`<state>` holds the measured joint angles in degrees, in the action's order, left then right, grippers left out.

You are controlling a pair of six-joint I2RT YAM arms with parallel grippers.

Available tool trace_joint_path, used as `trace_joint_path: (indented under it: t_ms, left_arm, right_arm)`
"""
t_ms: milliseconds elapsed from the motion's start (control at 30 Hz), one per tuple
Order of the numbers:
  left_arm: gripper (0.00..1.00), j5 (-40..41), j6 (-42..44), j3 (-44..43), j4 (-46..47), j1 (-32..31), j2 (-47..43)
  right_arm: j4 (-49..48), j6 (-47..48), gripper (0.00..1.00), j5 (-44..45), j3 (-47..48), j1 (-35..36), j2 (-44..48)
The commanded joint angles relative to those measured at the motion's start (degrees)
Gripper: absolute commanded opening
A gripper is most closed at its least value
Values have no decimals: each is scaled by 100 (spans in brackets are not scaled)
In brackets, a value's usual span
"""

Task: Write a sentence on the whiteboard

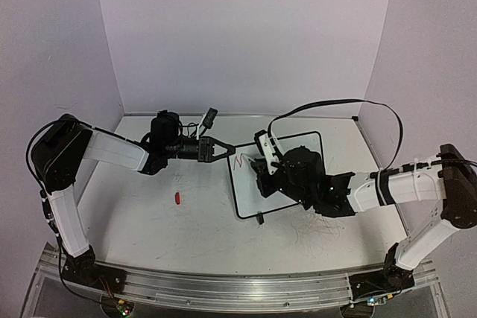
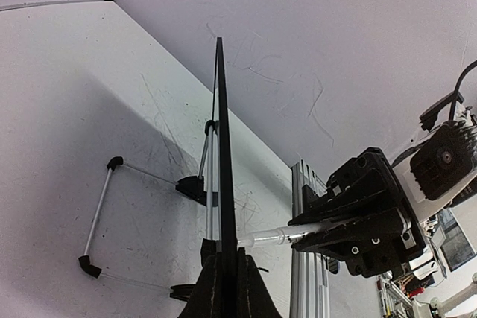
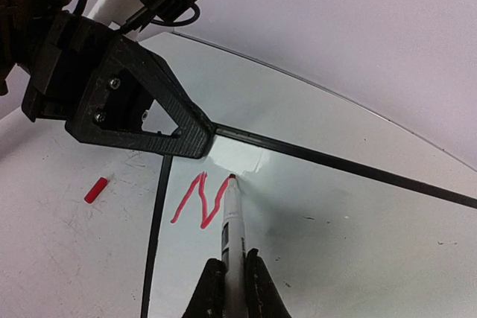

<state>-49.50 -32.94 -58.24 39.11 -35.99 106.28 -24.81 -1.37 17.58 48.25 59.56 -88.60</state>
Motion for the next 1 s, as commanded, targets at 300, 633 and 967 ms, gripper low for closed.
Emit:
trace_joint_path:
  t_ms: [300, 633, 967]
  left_arm:
    - [0, -261, -125, 1, 23, -110, 50]
    - [0, -270, -134, 12, 26, -110, 40]
    - [0, -276, -125, 11, 23, -110, 24]
  right_arm:
    - [-315, 181, 0, -587, -574, -60, 533]
    - [-309, -29, 0, -393, -353, -59, 314]
    - [-308, -18, 0, -304, -254, -60, 197]
